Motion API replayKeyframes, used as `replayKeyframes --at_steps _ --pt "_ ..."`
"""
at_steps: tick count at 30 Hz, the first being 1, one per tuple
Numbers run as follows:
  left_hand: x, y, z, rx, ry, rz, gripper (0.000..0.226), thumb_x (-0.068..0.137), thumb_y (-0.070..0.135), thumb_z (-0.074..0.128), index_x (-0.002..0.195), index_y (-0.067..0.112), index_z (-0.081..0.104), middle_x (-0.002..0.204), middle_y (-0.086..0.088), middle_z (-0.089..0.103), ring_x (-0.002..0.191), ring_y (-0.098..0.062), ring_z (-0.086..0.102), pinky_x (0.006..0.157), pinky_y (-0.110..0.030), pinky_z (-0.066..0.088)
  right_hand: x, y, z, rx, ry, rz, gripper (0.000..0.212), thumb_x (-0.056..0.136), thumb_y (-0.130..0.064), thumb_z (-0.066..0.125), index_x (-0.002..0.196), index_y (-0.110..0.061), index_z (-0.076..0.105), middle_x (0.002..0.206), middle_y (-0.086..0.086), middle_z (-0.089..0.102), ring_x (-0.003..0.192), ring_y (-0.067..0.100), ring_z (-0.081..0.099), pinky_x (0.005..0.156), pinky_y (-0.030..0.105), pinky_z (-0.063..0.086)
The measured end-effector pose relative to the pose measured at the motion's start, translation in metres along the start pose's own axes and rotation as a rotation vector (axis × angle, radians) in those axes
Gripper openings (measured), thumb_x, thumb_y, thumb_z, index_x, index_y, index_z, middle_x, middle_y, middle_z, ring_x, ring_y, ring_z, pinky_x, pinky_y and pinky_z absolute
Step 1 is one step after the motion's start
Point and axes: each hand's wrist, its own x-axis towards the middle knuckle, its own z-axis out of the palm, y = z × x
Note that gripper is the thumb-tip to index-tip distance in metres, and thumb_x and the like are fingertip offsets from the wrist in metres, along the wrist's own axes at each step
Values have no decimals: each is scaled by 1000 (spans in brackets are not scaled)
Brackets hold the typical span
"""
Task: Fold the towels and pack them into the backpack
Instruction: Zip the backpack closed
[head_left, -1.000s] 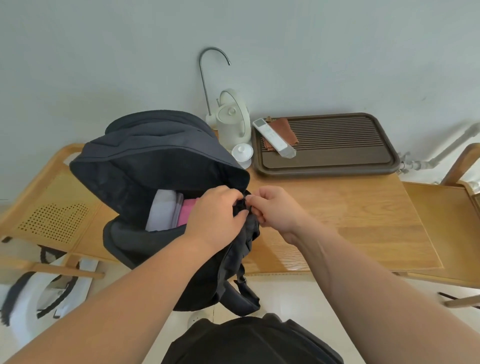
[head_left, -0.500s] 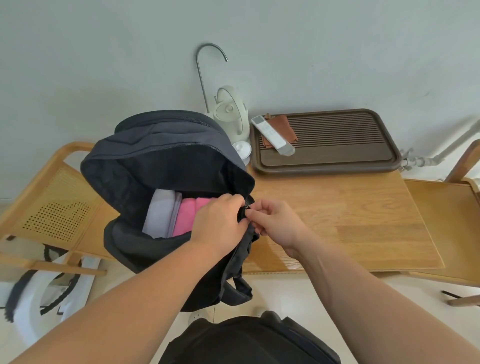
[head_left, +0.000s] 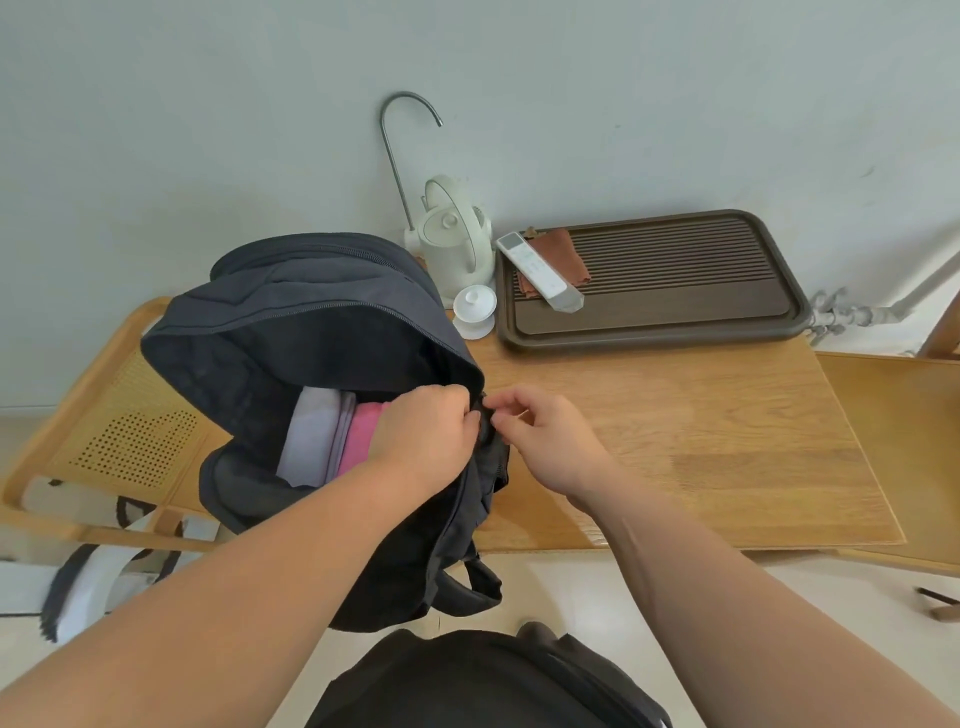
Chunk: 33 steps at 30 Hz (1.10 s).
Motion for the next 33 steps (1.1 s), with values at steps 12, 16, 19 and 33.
replayKeyframes --at_steps 12,16,19,33 --pt "-13 1 -12 -529 -151 -389 23 97 17 61 76 13 69 78 -10 67 72 -18 61 71 -34 53 23 22 26 -517 53 -344 25 90 -33 70 112 -23 73 102 -9 62 89 8 52 74 24 44" --pt "-14 5 -13 -600 -127 -462 26 97 17 62 71 14 67 67 -3 63 62 -13 56 56 -23 42 28 24 27 -697 83 -452 15 93 -29 63 98 -19 73 97 -3 63 91 20 58 70 35 53" --pt "-13 9 -19 -626 -98 -493 28 96 17 63 68 15 65 61 0 60 57 -13 54 55 -24 42 29 27 25 -810 139 -502 12 93 -29 62 92 -19 70 92 -4 61 84 20 59 59 36 54" --pt "-17 15 -40 -559 -4 -475 25 96 19 63 72 17 67 79 -4 70 77 -18 65 69 -31 53 28 19 11 -766 199 -396 9 94 -28 62 93 -20 67 90 -6 59 85 19 57 61 35 53"
